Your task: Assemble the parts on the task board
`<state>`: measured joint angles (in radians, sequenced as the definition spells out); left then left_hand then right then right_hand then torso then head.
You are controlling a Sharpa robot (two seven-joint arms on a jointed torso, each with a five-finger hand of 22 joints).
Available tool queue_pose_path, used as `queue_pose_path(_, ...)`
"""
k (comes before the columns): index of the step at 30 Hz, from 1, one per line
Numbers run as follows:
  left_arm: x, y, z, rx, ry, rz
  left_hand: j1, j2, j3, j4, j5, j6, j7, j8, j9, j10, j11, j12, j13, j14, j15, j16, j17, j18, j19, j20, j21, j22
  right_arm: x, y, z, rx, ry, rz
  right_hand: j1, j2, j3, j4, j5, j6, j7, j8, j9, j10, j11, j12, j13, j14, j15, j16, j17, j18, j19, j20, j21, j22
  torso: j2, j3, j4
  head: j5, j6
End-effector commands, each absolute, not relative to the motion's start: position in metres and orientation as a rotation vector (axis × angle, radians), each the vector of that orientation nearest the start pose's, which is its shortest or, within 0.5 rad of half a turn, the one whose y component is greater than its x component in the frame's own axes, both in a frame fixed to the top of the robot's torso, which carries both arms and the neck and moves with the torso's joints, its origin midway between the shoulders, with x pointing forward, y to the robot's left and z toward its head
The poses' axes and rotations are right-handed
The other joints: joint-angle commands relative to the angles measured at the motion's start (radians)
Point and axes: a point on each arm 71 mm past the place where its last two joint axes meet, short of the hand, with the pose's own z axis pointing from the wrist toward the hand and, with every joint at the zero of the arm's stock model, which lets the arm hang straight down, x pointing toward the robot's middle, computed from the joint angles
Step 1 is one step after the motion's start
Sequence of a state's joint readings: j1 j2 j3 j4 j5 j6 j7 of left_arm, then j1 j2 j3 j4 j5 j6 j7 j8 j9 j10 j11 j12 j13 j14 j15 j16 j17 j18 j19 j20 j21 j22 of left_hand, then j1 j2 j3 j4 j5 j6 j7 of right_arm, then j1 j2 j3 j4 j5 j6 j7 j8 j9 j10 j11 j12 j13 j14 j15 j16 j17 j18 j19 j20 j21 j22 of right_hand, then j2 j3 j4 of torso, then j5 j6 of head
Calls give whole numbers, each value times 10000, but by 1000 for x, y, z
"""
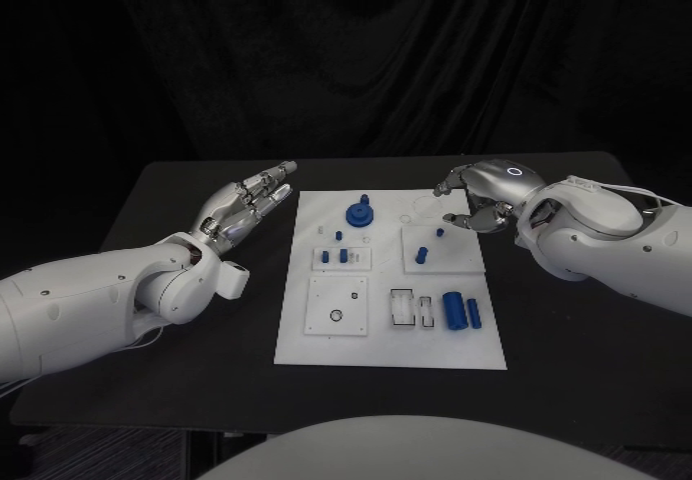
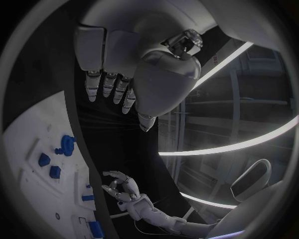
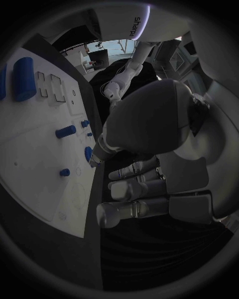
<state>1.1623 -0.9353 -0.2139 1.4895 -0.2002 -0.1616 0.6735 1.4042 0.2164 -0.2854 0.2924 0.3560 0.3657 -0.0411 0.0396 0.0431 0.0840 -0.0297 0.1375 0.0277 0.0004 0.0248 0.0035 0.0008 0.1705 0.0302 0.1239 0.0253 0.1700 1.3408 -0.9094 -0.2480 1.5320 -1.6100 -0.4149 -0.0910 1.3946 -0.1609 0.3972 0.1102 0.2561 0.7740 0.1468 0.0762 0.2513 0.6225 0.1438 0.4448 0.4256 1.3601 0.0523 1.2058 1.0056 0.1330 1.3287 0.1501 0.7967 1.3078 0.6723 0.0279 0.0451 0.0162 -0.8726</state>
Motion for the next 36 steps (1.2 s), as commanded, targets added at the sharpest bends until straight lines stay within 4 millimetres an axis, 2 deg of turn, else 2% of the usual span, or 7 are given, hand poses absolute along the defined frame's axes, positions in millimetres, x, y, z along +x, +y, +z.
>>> queue_pose_path(1,447,252,-225,-7738,12944,-17601,-162,8,-77,8,-67,-475,-278,-69,-84,-101,-56,-133,-22,-4,38,-35,-8,-9,-86,36,-64,-223,477,-236,-184,-3536,15650,5024,96,15,-15,-41,97,67,-61,-56,-70,177,-23,-81,-224,123,-19,114,107,-63,120,-12,249,955,-16,-54,-82,111,0)
queue_pose_path(5,447,249,-225,-7778,12998,-17744,-361,113,-147,12,-200,-1000,-613,-107,-130,-247,-63,-353,-56,-4,123,-35,-8,-16,-181,148,-122,-698,478,-237,-186,-3541,15643,5035,57,34,-127,75,-178,135,-52,-70,-203,458,-53,-167,-601,277,-43,272,258,-114,282,-34,603,1024,-68,-43,-102,236,0)
queue_pose_path(7,447,247,-226,-7790,13044,-17830,-560,186,-215,2,-388,-1761,-1141,-166,-191,-350,21,-575,-88,-4,174,-35,-8,35,-234,296,-156,-1002,477,-239,-188,-3532,15640,5063,58,80,-157,143,-213,191,-51,-70,-286,703,-87,-200,-839,353,-68,342,321,-135,359,-57,762,1052,-112,-73,-129,273,0)
queue_pose_path(14,447,243,-231,-7887,13204,-17987,-633,246,-241,-3,-486,-2881,-1795,-271,-301,-550,-294,-1008,-166,-4,263,-35,-8,77,-234,453,-156,-1081,476,-244,-194,-3473,15652,5038,-96,97,-374,356,-510,180,-56,-98,-468,1036,-126,-321,-1296,439,-101,415,371,-161,439,-87,930,1080,-72,-110,-58,127,0)
queue_pose_path(18,446,242,-234,-7941,13285,-18052,-558,286,-257,-8,-455,-2919,-1834,-267,-299,-797,-226,-1341,-261,-4,372,-35,-8,73,-223,621,-154,-1098,476,-247,-195,-3424,15702,4963,-137,108,-458,416,-535,167,-47,-97,-513,1093,-132,-347,-1394,463,-104,448,411,-175,467,-90,1011,1097,18,-52,98,-114,0)
queue_pose_path(30,446,238,-236,-7945,13327,-18198,-374,302,-224,-17,-332,-2823,-1895,-252,-285,-814,-230,-1363,-268,-4,464,-35,-8,76,-207,837,-145,-1084,479,-254,-198,-3367,15990,4654,-100,181,-547,469,-493,328,38,-37,-579,1392,-181,-352,-1620,561,-146,563,541,-206,562,-122,1237,1146,87,-108,128,-453,0)
queue_pose_path(36,447,236,-237,-7987,13426,-18254,-159,414,-134,-7,-119,-2628,-1369,-225,-259,-816,-72,-1367,-269,-4,571,-35,-8,81,-179,973,-129,-1041,482,-254,-200,-3391,16128,4558,-35,209,-540,446,-428,374,66,-31,-604,1477,-196,-357,-1699,566,-157,565,534,-205,566,-136,1238,1145,78,-129,96,-479,0)
